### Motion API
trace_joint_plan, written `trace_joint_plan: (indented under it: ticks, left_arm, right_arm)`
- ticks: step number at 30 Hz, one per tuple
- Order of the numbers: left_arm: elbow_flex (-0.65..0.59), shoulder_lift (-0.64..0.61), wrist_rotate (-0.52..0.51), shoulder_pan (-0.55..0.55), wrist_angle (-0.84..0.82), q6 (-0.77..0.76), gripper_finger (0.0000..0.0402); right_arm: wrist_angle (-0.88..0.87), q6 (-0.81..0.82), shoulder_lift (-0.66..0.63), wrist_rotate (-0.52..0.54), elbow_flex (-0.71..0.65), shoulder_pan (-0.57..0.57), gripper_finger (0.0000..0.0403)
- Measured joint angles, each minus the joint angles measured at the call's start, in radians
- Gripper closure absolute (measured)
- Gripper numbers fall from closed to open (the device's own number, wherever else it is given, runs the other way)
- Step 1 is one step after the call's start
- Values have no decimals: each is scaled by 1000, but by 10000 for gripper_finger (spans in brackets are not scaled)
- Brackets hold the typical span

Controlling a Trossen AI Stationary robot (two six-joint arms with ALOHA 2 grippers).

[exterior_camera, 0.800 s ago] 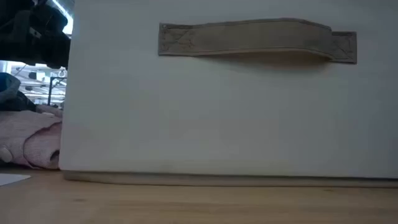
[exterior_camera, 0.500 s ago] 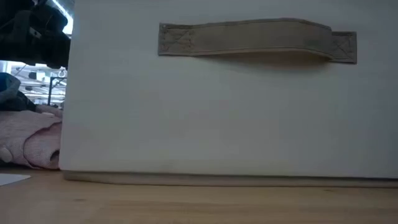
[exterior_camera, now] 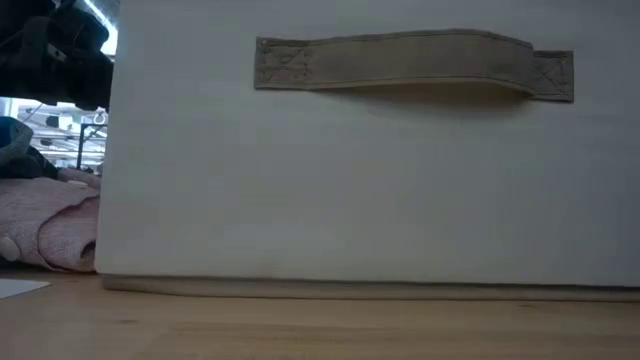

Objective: Sort clothes

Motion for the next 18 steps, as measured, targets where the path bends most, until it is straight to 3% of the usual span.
trace_joint_plan:
  ticks: [18]
  left_arm:
    - [0,0,0,0,0,0,402]
  right_arm:
    - [21,-1,0,4,-2,0,395]
